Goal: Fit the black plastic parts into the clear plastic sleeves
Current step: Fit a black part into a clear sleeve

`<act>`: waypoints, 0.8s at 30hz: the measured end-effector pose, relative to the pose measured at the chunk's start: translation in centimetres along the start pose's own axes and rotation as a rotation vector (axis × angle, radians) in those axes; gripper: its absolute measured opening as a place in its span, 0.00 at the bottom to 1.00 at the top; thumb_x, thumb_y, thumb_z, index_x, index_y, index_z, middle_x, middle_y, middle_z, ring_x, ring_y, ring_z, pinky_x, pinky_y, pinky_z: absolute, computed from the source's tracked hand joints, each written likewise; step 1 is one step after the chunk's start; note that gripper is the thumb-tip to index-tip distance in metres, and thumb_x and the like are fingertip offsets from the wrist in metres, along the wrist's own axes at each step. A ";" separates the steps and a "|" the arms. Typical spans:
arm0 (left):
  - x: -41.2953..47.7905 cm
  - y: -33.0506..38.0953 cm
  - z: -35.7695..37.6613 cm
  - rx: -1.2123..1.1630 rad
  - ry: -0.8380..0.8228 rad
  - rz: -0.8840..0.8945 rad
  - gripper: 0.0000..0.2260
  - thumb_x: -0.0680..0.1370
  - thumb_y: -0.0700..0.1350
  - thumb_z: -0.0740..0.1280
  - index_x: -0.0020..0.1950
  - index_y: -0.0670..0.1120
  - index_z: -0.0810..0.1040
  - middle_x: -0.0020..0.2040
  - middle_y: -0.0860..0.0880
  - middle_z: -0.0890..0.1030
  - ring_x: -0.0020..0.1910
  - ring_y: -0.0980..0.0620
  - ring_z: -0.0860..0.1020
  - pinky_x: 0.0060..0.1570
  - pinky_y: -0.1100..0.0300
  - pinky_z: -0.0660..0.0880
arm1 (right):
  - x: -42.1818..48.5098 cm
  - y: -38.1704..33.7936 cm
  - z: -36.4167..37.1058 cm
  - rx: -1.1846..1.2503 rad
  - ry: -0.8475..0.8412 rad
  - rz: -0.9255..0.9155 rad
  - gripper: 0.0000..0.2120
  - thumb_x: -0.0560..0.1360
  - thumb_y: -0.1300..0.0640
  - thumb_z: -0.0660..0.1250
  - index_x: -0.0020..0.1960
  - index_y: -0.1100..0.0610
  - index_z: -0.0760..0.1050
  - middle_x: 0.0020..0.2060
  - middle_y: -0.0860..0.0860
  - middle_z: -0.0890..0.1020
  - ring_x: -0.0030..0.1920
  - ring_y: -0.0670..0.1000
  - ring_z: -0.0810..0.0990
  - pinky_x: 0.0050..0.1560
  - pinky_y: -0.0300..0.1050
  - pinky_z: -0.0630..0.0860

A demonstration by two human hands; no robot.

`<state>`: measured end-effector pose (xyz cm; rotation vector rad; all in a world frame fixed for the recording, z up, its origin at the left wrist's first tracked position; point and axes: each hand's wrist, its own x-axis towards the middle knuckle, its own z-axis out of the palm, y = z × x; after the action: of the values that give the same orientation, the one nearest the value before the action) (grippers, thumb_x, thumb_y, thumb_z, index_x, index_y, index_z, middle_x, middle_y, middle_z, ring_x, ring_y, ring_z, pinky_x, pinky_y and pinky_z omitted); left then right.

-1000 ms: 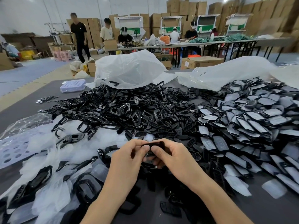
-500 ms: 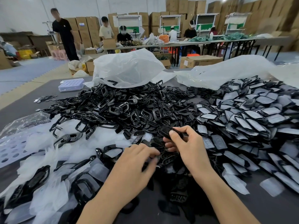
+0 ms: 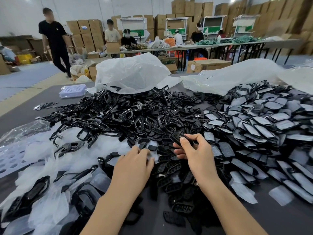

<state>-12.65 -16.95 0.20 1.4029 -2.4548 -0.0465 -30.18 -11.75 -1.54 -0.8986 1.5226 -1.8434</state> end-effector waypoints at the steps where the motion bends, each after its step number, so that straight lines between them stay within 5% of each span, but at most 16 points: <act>1: 0.3 0.1 0.2 0.009 -0.018 -0.010 0.14 0.83 0.58 0.55 0.61 0.54 0.76 0.52 0.56 0.72 0.50 0.51 0.77 0.46 0.60 0.65 | -0.1 -0.1 0.0 -0.003 0.000 0.000 0.02 0.82 0.57 0.67 0.54 0.51 0.76 0.41 0.50 0.88 0.39 0.51 0.87 0.38 0.39 0.81; 7: 1.8 0.3 0.2 0.019 -0.044 0.004 0.16 0.84 0.59 0.53 0.54 0.53 0.77 0.51 0.54 0.74 0.50 0.49 0.78 0.44 0.57 0.68 | -0.6 -0.7 0.2 -0.017 -0.008 -0.006 0.03 0.82 0.57 0.67 0.54 0.51 0.76 0.41 0.49 0.88 0.39 0.50 0.87 0.37 0.38 0.80; 10: 1.0 0.3 -0.3 -0.098 0.169 0.070 0.14 0.85 0.55 0.56 0.43 0.52 0.73 0.41 0.53 0.74 0.40 0.51 0.76 0.39 0.55 0.73 | -0.7 -1.3 0.3 0.101 -0.070 0.038 0.04 0.82 0.58 0.67 0.56 0.55 0.76 0.43 0.52 0.88 0.43 0.52 0.88 0.39 0.38 0.81; 13: -0.3 0.2 -0.6 -0.419 0.276 0.034 0.18 0.83 0.56 0.55 0.35 0.52 0.64 0.31 0.53 0.70 0.31 0.54 0.69 0.31 0.62 0.64 | -1.2 -1.9 0.9 0.305 -0.245 0.113 0.08 0.79 0.57 0.70 0.56 0.59 0.77 0.49 0.54 0.88 0.52 0.53 0.87 0.47 0.39 0.82; 17: -1.3 0.6 -0.3 -0.723 0.205 -0.031 0.19 0.83 0.56 0.55 0.36 0.49 0.68 0.28 0.57 0.72 0.28 0.57 0.68 0.30 0.64 0.65 | -2.1 -2.0 1.6 0.354 -0.469 0.117 0.12 0.77 0.52 0.72 0.56 0.58 0.78 0.53 0.58 0.87 0.56 0.56 0.86 0.54 0.44 0.82; 20: -1.6 0.8 -0.4 -0.981 0.138 -0.101 0.15 0.83 0.51 0.59 0.40 0.47 0.75 0.31 0.54 0.79 0.30 0.61 0.73 0.32 0.69 0.70 | -2.5 -2.1 1.8 0.372 -0.479 0.136 0.09 0.77 0.53 0.72 0.54 0.56 0.80 0.52 0.61 0.86 0.53 0.58 0.87 0.51 0.45 0.82; 24: -1.8 0.4 -0.6 -1.307 0.001 -0.175 0.14 0.79 0.55 0.64 0.49 0.44 0.78 0.38 0.51 0.83 0.37 0.54 0.81 0.38 0.62 0.78 | -2.6 -2.3 1.8 0.413 -0.456 0.160 0.06 0.76 0.55 0.72 0.51 0.55 0.82 0.52 0.59 0.86 0.53 0.56 0.87 0.47 0.43 0.82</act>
<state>-11.90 -15.13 0.37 0.9083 -1.5737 -1.3682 -27.25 -10.37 0.63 -0.8876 0.8688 -1.6113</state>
